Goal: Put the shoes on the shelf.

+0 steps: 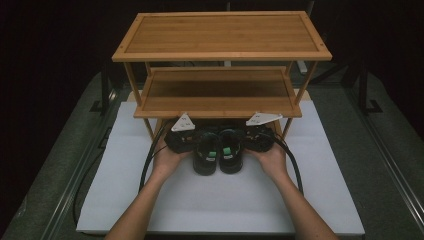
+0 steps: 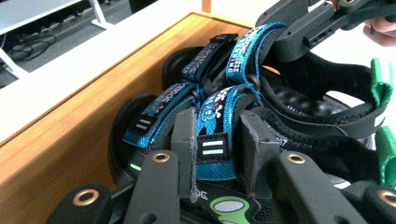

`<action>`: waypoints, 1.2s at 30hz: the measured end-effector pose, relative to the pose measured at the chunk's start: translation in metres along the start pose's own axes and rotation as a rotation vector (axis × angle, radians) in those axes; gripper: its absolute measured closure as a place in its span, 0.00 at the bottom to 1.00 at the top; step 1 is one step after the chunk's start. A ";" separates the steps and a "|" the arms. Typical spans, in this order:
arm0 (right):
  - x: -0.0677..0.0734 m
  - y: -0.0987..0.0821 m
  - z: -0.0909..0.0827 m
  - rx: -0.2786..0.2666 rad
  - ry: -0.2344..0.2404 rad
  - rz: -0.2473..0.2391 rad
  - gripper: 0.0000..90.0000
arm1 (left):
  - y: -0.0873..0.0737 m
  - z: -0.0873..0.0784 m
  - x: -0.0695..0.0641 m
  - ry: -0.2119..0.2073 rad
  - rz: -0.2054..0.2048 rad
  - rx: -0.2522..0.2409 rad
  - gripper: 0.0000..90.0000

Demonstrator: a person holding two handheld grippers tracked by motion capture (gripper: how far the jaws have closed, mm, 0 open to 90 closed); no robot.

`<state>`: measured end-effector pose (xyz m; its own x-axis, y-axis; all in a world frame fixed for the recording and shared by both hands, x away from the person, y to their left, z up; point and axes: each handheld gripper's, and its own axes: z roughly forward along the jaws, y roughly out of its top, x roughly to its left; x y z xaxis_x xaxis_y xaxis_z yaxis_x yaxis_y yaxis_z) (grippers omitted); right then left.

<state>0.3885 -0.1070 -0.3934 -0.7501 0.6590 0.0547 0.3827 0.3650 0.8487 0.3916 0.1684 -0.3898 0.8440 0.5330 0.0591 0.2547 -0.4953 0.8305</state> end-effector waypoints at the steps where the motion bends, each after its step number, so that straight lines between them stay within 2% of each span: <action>1: 0.000 -0.001 0.001 0.004 0.001 0.000 0.77 | 0.000 0.000 0.000 -0.002 -0.001 0.002 0.77; 8: 0.003 -0.002 0.000 0.025 -0.009 -0.013 0.74 | -0.001 -0.002 -0.002 0.004 -0.006 0.008 0.75; 14: 0.004 -0.005 0.000 0.047 0.003 -0.014 0.68 | -0.007 -0.001 -0.005 0.002 -0.008 0.025 0.70; 19: 0.007 -0.005 0.002 0.063 0.011 -0.023 0.63 | -0.007 -0.003 -0.005 0.001 -0.019 0.032 0.62; 22: 0.008 -0.004 0.000 0.059 0.009 -0.024 0.58 | -0.006 -0.007 -0.004 0.009 -0.035 0.025 0.53; 25: 0.010 -0.002 -0.006 0.045 0.007 -0.021 0.55 | -0.004 -0.013 -0.007 0.009 -0.051 0.012 0.43; 28: 0.013 -0.001 -0.015 0.039 0.007 -0.013 0.52 | -0.004 -0.021 -0.011 0.010 -0.063 -0.007 0.38; 33: 0.020 -0.006 -0.033 0.021 0.017 0.002 0.44 | -0.006 -0.040 -0.016 0.006 -0.074 -0.016 0.32; 36: 0.023 -0.013 -0.041 0.035 0.018 0.008 0.41 | -0.013 -0.050 -0.020 0.001 -0.082 -0.014 0.29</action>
<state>0.3443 -0.1235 -0.3812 -0.7561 0.6505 0.0713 0.4073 0.3825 0.8293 0.3476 0.1983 -0.3736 0.8201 0.5721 -0.0084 0.3157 -0.4403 0.8405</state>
